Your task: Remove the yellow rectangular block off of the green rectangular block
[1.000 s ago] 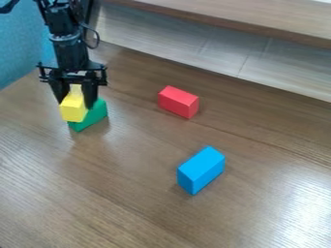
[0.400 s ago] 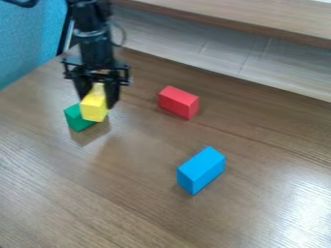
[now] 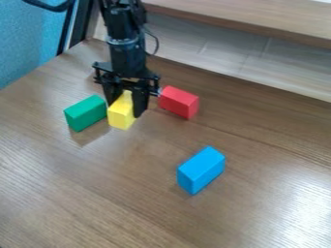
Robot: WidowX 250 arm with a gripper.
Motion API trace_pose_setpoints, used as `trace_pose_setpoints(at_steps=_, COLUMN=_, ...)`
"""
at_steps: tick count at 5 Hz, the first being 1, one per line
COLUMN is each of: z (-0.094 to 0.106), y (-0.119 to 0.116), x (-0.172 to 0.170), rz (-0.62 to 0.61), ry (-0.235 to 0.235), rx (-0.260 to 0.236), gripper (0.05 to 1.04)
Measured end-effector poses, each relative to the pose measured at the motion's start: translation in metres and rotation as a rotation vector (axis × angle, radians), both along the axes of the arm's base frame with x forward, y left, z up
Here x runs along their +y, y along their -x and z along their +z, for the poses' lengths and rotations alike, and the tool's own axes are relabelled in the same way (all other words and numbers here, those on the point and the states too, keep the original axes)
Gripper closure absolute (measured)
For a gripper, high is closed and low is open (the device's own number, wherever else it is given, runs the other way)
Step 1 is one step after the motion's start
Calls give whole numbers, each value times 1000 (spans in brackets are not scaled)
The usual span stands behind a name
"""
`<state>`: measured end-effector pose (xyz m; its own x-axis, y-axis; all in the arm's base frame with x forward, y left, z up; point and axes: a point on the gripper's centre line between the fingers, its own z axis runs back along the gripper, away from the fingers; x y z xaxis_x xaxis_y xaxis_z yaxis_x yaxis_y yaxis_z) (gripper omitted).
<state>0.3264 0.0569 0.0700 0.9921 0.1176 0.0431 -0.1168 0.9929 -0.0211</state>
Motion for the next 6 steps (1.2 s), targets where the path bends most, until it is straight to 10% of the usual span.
trace_pose_setpoints(at_steps=3, z=-39, y=9, x=-20, rz=-72, ry=56, rx=62, gripper=487)
trace_pose_setpoints(at_steps=6, z=-13, y=16, x=-16, rz=-41, ry=60, rx=23, gripper=79)
